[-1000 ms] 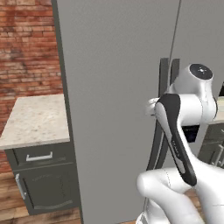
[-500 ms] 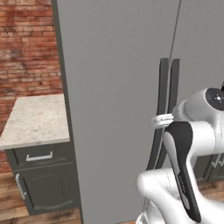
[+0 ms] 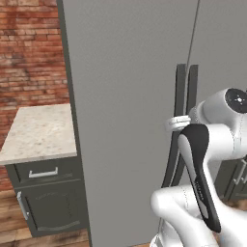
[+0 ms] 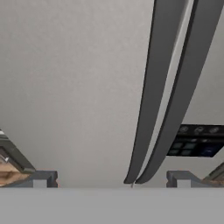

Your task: Take the donuts from the fridge and place them on the empty tray on the dining counter.

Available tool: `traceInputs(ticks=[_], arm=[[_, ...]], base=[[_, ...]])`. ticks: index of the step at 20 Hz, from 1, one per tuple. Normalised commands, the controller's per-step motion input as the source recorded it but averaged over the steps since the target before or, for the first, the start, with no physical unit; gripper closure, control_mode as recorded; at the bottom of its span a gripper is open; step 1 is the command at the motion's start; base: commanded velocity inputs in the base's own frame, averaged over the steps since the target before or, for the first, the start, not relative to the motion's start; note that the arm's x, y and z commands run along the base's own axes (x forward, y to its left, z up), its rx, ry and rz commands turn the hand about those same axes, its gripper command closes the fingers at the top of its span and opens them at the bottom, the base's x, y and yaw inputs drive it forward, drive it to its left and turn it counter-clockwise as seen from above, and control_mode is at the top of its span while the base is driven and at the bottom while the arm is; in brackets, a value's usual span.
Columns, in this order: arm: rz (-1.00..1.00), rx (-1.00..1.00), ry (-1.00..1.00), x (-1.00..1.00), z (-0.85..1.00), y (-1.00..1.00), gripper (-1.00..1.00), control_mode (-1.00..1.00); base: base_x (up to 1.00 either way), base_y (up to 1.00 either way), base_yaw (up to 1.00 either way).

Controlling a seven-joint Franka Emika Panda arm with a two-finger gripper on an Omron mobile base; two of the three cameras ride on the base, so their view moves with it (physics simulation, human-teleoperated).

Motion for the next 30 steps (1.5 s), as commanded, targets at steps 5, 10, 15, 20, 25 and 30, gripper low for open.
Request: traceInputs(ticks=[5,10,15,20,25,30], arm=[[0.00,0.00,0.00,0.00,0.00,0.00,-1.00,1.00],[0.00,0.00,0.00,0.00,0.00,0.00,-1.00,1.00],[0.00,0.00,0.00,0.00,0.00,0.00,-1.00,1.00],[0.00,0.00,0.00,0.00,0.00,0.00,-1.00,1.00],[0.00,0.00,0.01,0.40,-0.03,-0.03,-1.00,-1.00],[0.00,0.00,0.04,1.00,-0.11,-0.25,-1.00,-1.00]], base=[[0.02,-0.19,0.00],[-0.67,-0.31,-0.04],[-0.91,-0.15,-0.08],[-0.20,0.01,-0.01],[0.33,0.00,0.00],[0.00,0.00,0.00]])
